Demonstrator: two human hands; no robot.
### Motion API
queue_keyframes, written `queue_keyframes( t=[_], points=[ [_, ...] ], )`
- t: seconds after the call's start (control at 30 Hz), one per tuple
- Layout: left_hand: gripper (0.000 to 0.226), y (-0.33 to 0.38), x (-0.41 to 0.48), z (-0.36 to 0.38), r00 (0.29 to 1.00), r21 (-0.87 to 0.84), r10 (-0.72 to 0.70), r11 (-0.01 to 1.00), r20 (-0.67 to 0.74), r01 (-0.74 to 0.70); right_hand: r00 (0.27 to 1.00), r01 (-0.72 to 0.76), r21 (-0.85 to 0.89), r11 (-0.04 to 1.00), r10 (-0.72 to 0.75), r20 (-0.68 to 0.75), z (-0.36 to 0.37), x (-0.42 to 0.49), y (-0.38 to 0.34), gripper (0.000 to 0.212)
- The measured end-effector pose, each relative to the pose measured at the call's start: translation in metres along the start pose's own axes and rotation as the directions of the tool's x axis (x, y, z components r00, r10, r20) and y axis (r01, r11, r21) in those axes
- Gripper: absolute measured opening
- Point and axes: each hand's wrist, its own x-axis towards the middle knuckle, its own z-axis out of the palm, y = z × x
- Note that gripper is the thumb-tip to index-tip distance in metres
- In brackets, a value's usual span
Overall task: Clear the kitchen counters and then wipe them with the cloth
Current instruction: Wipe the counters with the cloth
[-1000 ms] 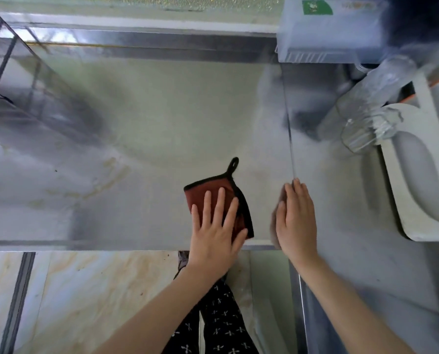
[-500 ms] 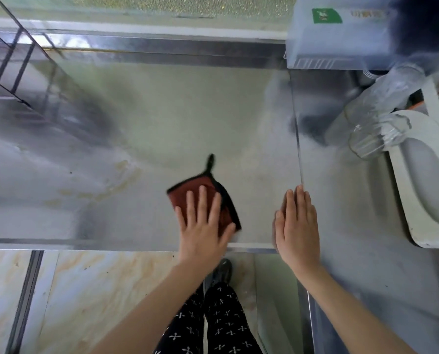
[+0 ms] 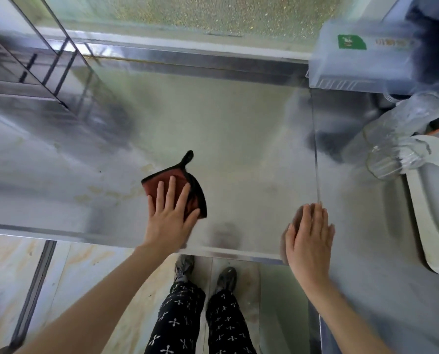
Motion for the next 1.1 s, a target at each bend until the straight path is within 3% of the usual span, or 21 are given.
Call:
queue_keyframes(
  t=[0.1,0.23,0.33,0.43,0.53,0.63,0.83,0.97,1.1],
  points=[
    [0.07,0.003,0.011,-0.005,0.999,0.027,0.019,0.999,0.031,-0.019,0.993,0.117,0.022,0.993,-0.117,-0.004,-0.004,-0.012,-0.041,0.053],
    [0.073,-0.014,0.033,-0.025,0.985,-0.001,0.148,0.989,0.088,-0.149,0.944,0.33,0.184,0.926,-0.326,-0.056,0.001,-0.003,-0.112,0.047],
    [0.061,-0.043,0.026,-0.038,0.972,-0.094,0.236,0.967,0.0,-0.235,0.918,0.395,0.245,0.885,-0.392,-0.062,0.004,0.019,-0.173,0.046],
    [0.05,-0.103,0.012,-0.041,0.991,-0.003,0.114,0.993,-0.065,-0.114,0.891,0.428,0.191,0.883,-0.448,0.078,0.019,0.037,-0.226,0.06],
    [0.055,-0.178,0.005,-0.046,0.999,0.137,0.022,0.99,-0.031,-0.017,0.921,0.361,0.064,0.93,-0.367,0.134,0.044,0.041,-0.248,0.066],
    [0.056,-0.236,0.006,-0.061,0.997,0.07,-0.067,0.995,-0.034,0.069,0.976,0.206,0.067,0.976,-0.21,0.056,0.057,0.017,-0.273,0.062],
    [0.055,-0.277,0.011,-0.064,0.998,-0.062,0.0,0.998,-0.065,-0.004,0.889,0.431,0.094,0.897,-0.44,0.123,0.077,-0.054,-0.384,0.065],
    [0.053,-0.294,0.009,-0.066,0.995,-0.061,0.068,0.996,-0.07,-0.072,0.884,0.456,0.019,0.89,-0.455,0.109,0.077,-0.024,-0.363,0.057],
    [0.053,-0.323,0.009,-0.068,0.995,-0.037,0.063,0.997,-0.077,-0.066,0.978,0.209,-0.029,0.978,-0.208,0.021,0.076,0.024,-0.347,0.055]
  ],
)
